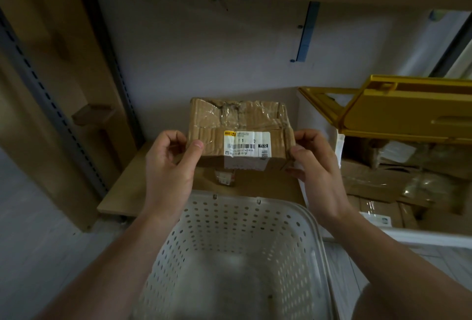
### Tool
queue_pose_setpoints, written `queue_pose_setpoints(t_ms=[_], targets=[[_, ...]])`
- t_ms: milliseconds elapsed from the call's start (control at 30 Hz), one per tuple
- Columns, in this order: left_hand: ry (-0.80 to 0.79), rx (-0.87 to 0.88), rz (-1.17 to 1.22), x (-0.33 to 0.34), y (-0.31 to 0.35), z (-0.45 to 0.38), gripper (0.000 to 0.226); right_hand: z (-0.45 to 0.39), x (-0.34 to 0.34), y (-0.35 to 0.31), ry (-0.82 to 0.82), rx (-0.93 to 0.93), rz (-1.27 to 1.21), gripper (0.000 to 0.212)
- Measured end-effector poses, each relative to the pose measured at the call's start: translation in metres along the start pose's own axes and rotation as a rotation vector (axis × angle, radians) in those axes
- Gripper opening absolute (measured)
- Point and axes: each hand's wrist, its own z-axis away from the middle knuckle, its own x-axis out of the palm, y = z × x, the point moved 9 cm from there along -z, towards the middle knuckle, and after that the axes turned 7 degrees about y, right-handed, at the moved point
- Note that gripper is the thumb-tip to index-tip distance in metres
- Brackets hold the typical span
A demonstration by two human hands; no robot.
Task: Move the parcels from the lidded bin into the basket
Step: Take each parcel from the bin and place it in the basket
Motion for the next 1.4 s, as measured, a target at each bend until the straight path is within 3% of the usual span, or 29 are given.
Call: queue_pose_setpoints(t_ms=[267, 400, 467, 767, 1100, 1267, 1400], targets=[[-0.052, -0.005, 0.008, 0.001, 0.007, 0.003, 0.026, 0.002, 0.003, -0.001, -0.043, -0.004, 0.009, 0.023], [-0.079, -0.044, 0.012, 0.001, 0.003, 0.004, 0.007, 0.002, 0.001, 0.002, -0.050, 0.018, 0.029, 0.033], [-0.071, -0.068, -0.031, -0.001, -0.001, 0.004, 0.015, 0.002, -0.001, 0.002, -0.030, 0.017, 0.047, 0.035], [-0.087, -0.100, -0.158, -0.007, -0.008, 0.005, 0.019, 0.008, -0.006, 0.016, -0.035, 0.106, 0.127, 0.018], [-0.364, -0.463, -0.597, -0.033, -0.097, 0.037, 0.012, 0.061, 0.019, 0.105, -0.292, 0.474, 0.419, 0.026], [-0.634, -0.474, -0.911, -0.041, -0.155, 0.054, 0.032, 0.086, 0.035, 0.162, -0.393, 0.599, 0.555, 0.022], [-0.828, -0.509, -1.093, -0.036, -0.197, 0.060, 0.043, 0.088, 0.045, 0.217, -0.383, 0.670, 0.684, 0.020]])
